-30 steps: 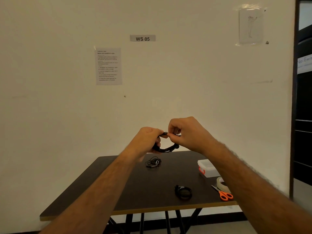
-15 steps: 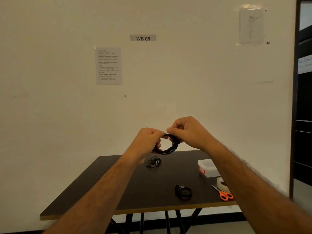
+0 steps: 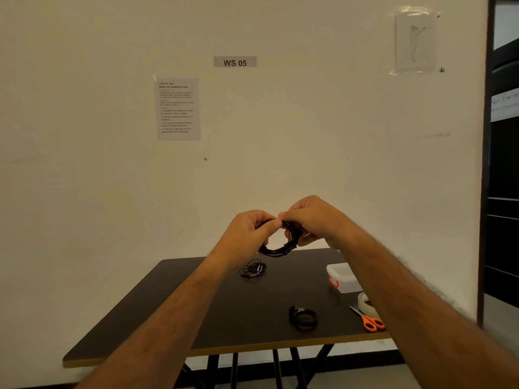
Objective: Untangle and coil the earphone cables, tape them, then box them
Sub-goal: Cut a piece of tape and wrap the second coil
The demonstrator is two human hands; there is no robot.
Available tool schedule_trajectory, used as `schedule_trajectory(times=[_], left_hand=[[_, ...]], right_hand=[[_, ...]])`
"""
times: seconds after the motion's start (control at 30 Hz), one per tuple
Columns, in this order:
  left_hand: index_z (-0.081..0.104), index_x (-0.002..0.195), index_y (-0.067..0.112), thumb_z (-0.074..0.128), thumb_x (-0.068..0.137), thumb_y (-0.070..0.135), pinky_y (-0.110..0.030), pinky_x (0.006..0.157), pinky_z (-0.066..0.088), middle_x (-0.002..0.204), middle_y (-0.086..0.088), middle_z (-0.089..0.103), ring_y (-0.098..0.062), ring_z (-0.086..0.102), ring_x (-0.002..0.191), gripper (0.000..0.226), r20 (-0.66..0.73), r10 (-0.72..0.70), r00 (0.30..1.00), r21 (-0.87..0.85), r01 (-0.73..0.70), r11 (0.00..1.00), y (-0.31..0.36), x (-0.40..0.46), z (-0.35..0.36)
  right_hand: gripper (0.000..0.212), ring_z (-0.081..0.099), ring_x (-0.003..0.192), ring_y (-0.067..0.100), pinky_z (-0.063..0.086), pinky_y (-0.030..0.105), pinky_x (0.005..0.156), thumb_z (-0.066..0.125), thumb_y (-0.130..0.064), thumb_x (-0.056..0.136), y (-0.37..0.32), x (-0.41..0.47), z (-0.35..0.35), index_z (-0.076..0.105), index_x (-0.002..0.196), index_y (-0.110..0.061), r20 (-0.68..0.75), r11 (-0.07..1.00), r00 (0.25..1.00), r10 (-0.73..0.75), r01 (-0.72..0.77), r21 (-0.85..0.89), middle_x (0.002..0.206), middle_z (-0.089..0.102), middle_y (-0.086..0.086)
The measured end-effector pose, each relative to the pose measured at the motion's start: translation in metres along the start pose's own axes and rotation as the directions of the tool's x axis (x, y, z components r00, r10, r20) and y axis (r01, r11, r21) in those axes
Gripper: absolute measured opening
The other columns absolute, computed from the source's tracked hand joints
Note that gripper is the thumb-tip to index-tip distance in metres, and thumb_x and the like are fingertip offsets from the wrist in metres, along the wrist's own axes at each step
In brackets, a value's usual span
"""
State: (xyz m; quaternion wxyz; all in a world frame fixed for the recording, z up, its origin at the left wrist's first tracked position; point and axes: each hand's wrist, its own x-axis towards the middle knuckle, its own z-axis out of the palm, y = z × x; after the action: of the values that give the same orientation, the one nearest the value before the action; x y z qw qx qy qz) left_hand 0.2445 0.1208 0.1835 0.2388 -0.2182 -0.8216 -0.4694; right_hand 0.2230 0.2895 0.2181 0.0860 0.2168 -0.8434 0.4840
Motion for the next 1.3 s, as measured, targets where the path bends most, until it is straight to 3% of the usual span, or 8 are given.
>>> schedule_trajectory(times=[0.2, 0.33, 0.6, 0.73, 0.87, 0.97, 1.1, 1.3], left_hand=[[0.069, 0.099, 0.023, 0.062, 0.096, 0.028, -0.009, 0.067, 0.044, 0.082, 0.015, 0.063, 0.0, 0.058, 0.074, 0.01, -0.057, 0.19, 0.98, 0.363, -0.157, 0.918, -0.002, 0.001, 0.003], [0.07, 0.102, 0.018, 0.06, 0.096, 0.031, -0.019, 0.073, 0.046, 0.093, 0.006, 0.068, -0.008, 0.058, 0.082, 0.018, -0.104, 0.334, 0.937, 0.546, -0.227, 0.807, -0.005, -0.001, 0.006], [0.074, 0.11, 0.011, 0.067, 0.092, 0.025, -0.026, 0.074, 0.047, 0.09, -0.003, 0.073, -0.02, 0.066, 0.083, 0.024, -0.103, 0.506, 0.856, 0.647, -0.329, 0.688, -0.008, -0.004, 0.009], [0.075, 0.11, 0.018, 0.064, 0.095, 0.027, -0.01, 0.07, 0.038, 0.092, 0.003, 0.073, -0.007, 0.059, 0.08, 0.021, -0.06, 0.443, 0.894, 0.561, -0.337, 0.756, 0.0, -0.005, 0.007], [0.075, 0.107, 0.017, 0.062, 0.096, 0.029, -0.007, 0.073, 0.041, 0.098, 0.004, 0.074, -0.002, 0.059, 0.083, 0.021, -0.039, 0.322, 0.946, 0.506, -0.259, 0.823, 0.0, -0.004, 0.005], [0.075, 0.105, 0.017, 0.063, 0.095, 0.03, -0.01, 0.071, 0.042, 0.096, 0.003, 0.073, -0.003, 0.058, 0.081, 0.021, -0.049, 0.21, 0.977, 0.49, -0.159, 0.857, -0.002, 0.001, 0.002], [0.073, 0.106, 0.016, 0.062, 0.095, 0.034, -0.026, 0.076, 0.052, 0.095, 0.001, 0.072, -0.011, 0.062, 0.084, 0.024, -0.05, 0.099, 0.994, 0.508, -0.06, 0.859, -0.002, 0.004, -0.002], [0.073, 0.097, 0.013, 0.06, 0.095, 0.031, -0.038, 0.069, 0.052, 0.076, -0.005, 0.066, -0.021, 0.06, 0.069, 0.023, -0.012, -0.023, 1.0, 0.434, 0.026, 0.9, 0.0, 0.004, -0.01]], right_hand=[[0.024, 0.067, 0.065, 0.017, 0.059, 0.036, 0.073, 0.06, -0.023, 0.095, 0.0, -0.001, -0.004, 0.074, 0.085, -0.005, 0.061, 0.996, 0.994, 0.089, -0.089, 0.001, 0.07, 0.07, 0.005], [0.025, 0.062, 0.064, 0.016, 0.06, 0.041, 0.077, 0.057, -0.019, 0.094, 0.002, 0.001, -0.004, 0.075, 0.08, -0.008, 0.129, 0.989, 0.981, 0.143, -0.148, 0.026, 0.072, 0.065, 0.004], [0.03, 0.055, 0.076, 0.021, 0.056, 0.055, 0.088, 0.044, -0.016, 0.097, 0.008, 0.006, -0.007, 0.072, 0.091, -0.005, 0.287, 0.967, 0.935, 0.207, -0.24, 0.088, 0.091, 0.066, 0.01], [0.032, 0.056, 0.088, 0.026, 0.055, 0.051, 0.088, 0.041, -0.016, 0.099, 0.011, 0.004, -0.009, 0.071, 0.094, -0.007, 0.331, 0.975, 0.927, 0.176, -0.21, 0.07, 0.088, 0.072, 0.005], [0.036, 0.069, 0.09, 0.027, 0.053, 0.05, 0.097, 0.039, -0.025, 0.1, 0.013, 0.005, -0.004, 0.072, 0.098, -0.012, 0.287, 0.98, 0.942, 0.171, -0.132, -0.15, 0.099, 0.075, 0.005], [0.026, 0.073, 0.086, 0.016, 0.052, 0.042, 0.091, 0.044, -0.02, 0.1, 0.008, 0.004, 0.001, 0.069, 0.094, -0.019, 0.211, 0.966, 0.974, 0.078, -0.021, -0.259, 0.095, 0.076, 0.003], [0.016, 0.069, 0.081, 0.01, 0.05, 0.02, 0.074, 0.056, -0.019, 0.095, 0.01, 0.001, 0.001, 0.068, 0.105, -0.015, 0.152, 0.987, 0.981, -0.119, 0.133, -0.088, 0.089, 0.076, 0.005], [0.022, 0.071, 0.08, 0.012, 0.056, 0.039, 0.088, 0.066, -0.01, 0.086, 0.018, 0.003, 0.006, 0.067, 0.105, -0.021, 0.146, 0.93, 0.953, -0.264, 0.292, -0.225, 0.08, 0.075, 0.001]])
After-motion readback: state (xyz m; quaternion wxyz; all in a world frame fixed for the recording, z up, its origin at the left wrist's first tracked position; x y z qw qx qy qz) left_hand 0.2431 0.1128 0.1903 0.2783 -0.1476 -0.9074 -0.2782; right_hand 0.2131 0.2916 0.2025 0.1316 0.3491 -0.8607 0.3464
